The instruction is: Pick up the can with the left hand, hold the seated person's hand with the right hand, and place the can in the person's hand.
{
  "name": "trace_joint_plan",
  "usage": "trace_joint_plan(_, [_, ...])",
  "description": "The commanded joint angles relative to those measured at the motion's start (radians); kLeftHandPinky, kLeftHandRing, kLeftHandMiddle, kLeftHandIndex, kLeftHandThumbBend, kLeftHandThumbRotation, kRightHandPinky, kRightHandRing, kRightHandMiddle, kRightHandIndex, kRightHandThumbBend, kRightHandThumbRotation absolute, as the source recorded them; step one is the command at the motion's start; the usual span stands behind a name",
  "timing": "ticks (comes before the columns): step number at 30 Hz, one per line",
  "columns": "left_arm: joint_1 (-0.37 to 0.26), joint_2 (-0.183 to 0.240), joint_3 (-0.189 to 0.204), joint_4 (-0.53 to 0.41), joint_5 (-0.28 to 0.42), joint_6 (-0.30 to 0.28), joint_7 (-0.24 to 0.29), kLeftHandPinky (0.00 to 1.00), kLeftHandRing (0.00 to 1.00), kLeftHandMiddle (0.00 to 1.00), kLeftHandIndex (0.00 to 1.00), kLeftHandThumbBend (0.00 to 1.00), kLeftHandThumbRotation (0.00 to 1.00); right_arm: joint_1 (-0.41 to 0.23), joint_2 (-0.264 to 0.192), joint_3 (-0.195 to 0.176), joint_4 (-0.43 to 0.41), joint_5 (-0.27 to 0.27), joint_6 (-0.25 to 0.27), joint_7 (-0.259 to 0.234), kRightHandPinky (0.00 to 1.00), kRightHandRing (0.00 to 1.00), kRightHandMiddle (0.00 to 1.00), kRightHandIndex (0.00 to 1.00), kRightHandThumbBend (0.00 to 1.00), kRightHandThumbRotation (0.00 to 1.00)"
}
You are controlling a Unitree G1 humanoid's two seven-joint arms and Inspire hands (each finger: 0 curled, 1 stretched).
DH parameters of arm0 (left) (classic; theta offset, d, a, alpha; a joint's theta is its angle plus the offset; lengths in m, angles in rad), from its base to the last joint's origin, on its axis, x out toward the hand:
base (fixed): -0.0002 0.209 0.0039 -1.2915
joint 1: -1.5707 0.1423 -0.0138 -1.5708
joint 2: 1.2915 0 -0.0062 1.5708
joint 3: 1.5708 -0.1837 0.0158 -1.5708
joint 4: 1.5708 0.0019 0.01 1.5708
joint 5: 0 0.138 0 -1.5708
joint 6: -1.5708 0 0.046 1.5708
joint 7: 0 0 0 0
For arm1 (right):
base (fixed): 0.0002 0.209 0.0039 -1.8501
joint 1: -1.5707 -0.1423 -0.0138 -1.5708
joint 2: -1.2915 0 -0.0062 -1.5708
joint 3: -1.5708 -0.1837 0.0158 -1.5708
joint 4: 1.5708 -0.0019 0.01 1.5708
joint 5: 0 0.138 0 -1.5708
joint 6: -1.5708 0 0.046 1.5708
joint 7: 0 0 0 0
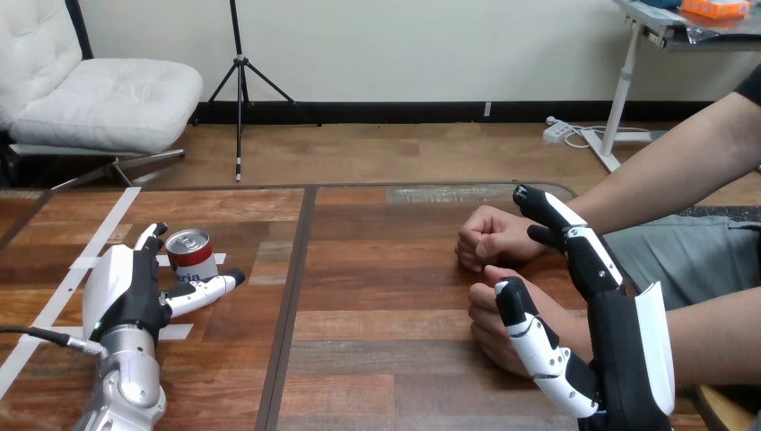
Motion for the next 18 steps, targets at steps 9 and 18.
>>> trace_joint_plan(9, [-0.108, 0.021, -0.018, 0.042, 0.001, -0.049, 0.024, 0.74, 0.85, 0.90, 0.91, 0.87, 0.42, -0.034, -0.001, -0.012, -0.051, 0.005, 0.002, 0.004, 0.80, 0.85, 0.85, 0.83, 0.53, 0.70])
trace_joint_plan(18, [-0.116, 0.020, -0.018, 0.060, -0.001, -0.060, 0.035, 0.74, 0.85, 0.90, 0.92, 0.88, 0.44, -0.035, -0.002, -0.011, -0.050, 0.013, -0.001, 0.008, 0.80, 0.85, 0.85, 0.83, 0.53, 0.70])
